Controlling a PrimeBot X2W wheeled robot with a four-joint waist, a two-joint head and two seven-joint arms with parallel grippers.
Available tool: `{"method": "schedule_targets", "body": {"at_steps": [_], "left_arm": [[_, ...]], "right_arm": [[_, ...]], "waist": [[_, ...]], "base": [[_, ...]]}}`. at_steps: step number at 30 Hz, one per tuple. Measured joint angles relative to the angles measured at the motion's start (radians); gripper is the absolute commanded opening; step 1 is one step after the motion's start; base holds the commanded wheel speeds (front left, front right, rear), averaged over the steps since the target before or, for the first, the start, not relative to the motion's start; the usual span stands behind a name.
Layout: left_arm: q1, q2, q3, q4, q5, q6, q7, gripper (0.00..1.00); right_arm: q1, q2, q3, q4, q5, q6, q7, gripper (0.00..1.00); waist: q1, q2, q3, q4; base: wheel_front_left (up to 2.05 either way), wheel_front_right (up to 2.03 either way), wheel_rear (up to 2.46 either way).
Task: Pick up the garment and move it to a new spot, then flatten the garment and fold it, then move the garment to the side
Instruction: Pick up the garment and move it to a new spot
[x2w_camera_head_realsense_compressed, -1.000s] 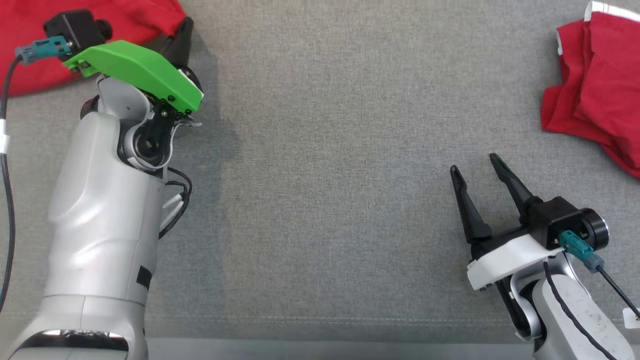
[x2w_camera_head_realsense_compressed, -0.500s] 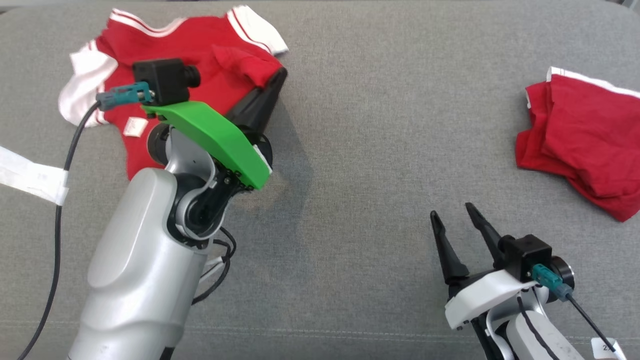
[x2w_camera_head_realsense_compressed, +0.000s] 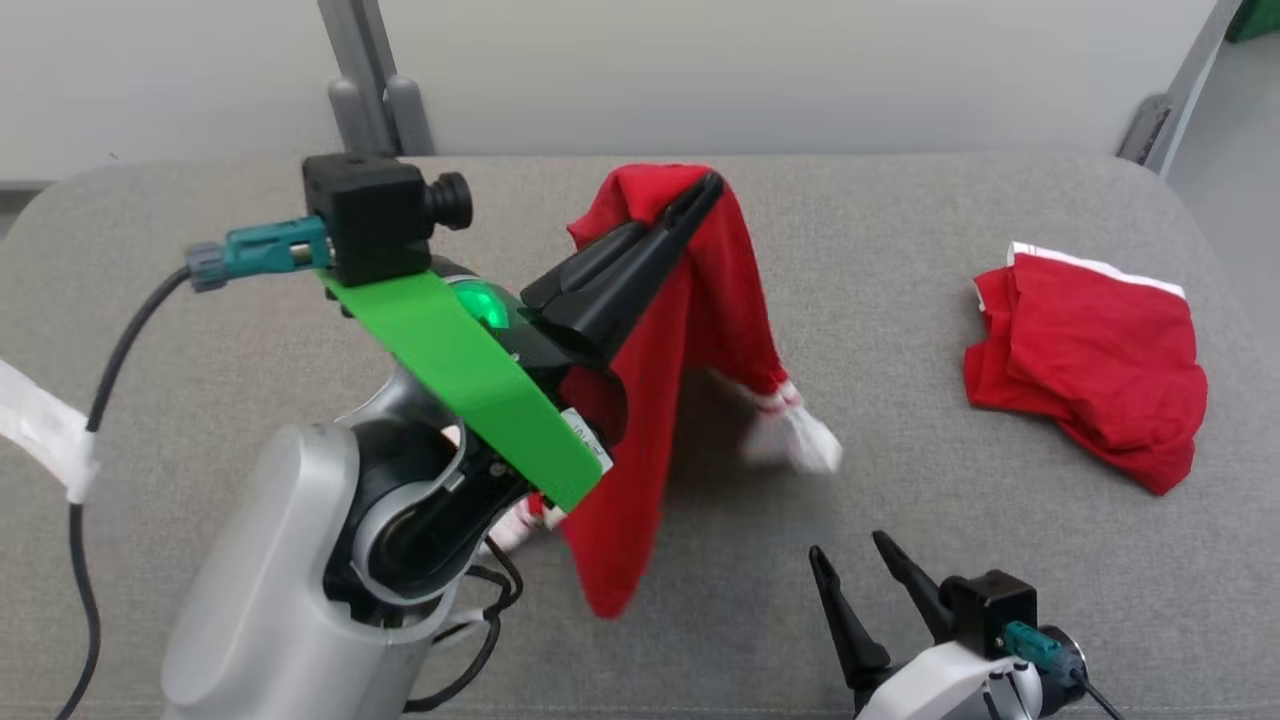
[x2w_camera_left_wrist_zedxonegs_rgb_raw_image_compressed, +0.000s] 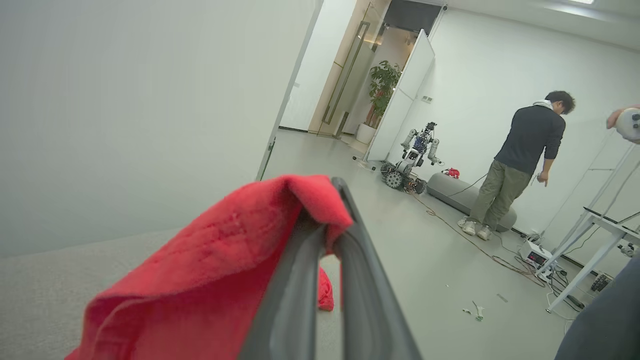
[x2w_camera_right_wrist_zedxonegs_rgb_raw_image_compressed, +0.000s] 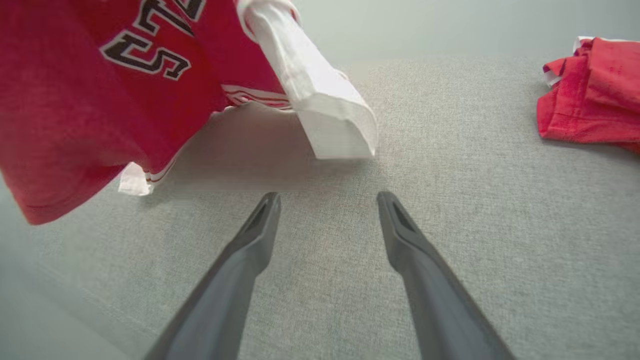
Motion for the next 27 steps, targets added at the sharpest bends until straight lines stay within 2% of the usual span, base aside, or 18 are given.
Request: {"method": "schedule_targets", "body": {"at_steps": [3,6,10,14,19,27], "left_arm": [[-0.001,0.0,0.018,-0.071,-0.03,0.052,0.028,0.0],[-0.002,0.007,0.042,-0.098,-0.029,0.127,0.075,0.0],[0.006,0.07,0.104,-0.095,-0.016,0.227,0.123,0.0],[0.067,0.128,0.18,-0.052,0.025,0.233,0.141,0.0],[0.14,0.171,0.238,0.034,0.03,0.231,0.185,0.0],[0.166,0.262,0.35,0.181,0.102,0.226,0.193,0.0]], "right_arm": [[0.025,0.002,0.014,0.016,0.005,0.007,-0.003,1.0],[0.051,0.007,0.032,0.021,0.009,0.007,-0.003,1.0],[0.067,0.011,0.059,0.021,0.009,0.016,-0.003,1.0],[0.072,0.013,0.063,0.02,0.009,0.015,-0.004,1.0],[0.086,0.013,0.077,0.02,0.009,0.015,-0.004,1.0],[0.084,0.012,0.092,0.016,-0.003,0.016,-0.007,1.0]], "waist": [[0.0,0.0,-0.043,-0.002],[0.0,0.0,-0.085,-0.002],[0.0,0.0,-0.127,-0.005],[0.0,0.0,-0.141,-0.018],[0.0,0.0,-0.133,-0.035],[0.0,-0.0001,-0.112,-0.069]], "base": [[0.0,0.0,0.0],[0.0,0.0,0.0],[0.0,0.0,0.0],[0.0,0.0,0.0],[0.0,0.0,0.0],[0.0,0.0,0.0]]}}
